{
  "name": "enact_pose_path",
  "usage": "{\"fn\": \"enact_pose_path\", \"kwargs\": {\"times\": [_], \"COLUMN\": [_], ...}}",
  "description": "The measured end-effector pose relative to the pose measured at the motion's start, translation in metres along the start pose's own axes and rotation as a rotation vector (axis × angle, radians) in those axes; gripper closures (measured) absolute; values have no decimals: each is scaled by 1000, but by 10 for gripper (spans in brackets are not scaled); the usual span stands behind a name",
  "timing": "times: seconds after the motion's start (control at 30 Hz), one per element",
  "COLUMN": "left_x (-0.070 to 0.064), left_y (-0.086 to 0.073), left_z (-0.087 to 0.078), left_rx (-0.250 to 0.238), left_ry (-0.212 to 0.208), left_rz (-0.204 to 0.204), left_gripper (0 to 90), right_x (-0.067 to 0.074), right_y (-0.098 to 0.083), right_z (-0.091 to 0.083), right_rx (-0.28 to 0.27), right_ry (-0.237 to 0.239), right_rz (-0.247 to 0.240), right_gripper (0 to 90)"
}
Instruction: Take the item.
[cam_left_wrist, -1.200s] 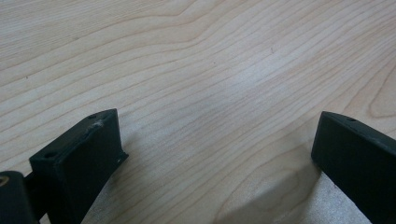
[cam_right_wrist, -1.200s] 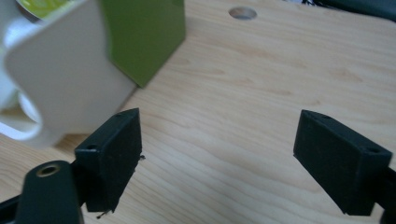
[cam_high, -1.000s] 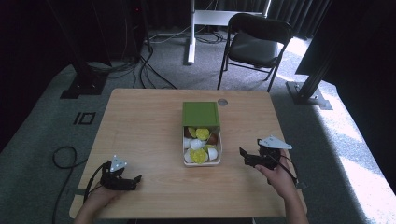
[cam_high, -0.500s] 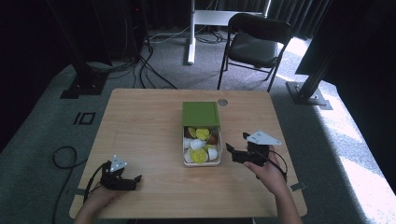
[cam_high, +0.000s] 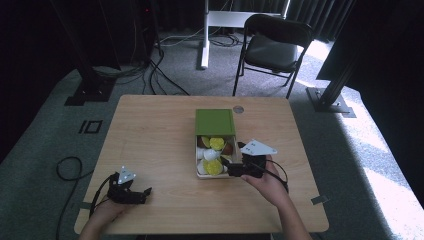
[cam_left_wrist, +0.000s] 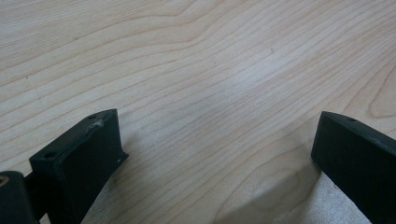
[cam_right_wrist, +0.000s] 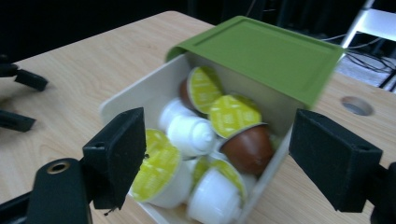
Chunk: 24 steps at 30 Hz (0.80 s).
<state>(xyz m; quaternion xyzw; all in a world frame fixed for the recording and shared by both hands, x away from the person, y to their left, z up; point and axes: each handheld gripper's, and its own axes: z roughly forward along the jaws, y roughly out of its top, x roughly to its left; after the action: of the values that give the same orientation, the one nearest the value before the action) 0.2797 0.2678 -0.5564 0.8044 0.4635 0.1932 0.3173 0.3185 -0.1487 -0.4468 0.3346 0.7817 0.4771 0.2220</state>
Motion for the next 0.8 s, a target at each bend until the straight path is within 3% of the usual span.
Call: {"fn": "enact_pose_path", "kwargs": {"times": [0.47, 0.8], "left_x": [0, 0], "left_y": [0, 0], "left_z": [0, 0], "left_rx": [-2, 2], "left_ry": [0, -1], "left_rz": [-4, 0], "left_gripper": [28, 28], "right_x": [30, 43], "right_y": [-13, -30], "right_z": [35, 49], "right_rx": [72, 134], "right_ry": [52, 49], "right_rz": [-50, -111], "right_gripper": [223, 230]}}
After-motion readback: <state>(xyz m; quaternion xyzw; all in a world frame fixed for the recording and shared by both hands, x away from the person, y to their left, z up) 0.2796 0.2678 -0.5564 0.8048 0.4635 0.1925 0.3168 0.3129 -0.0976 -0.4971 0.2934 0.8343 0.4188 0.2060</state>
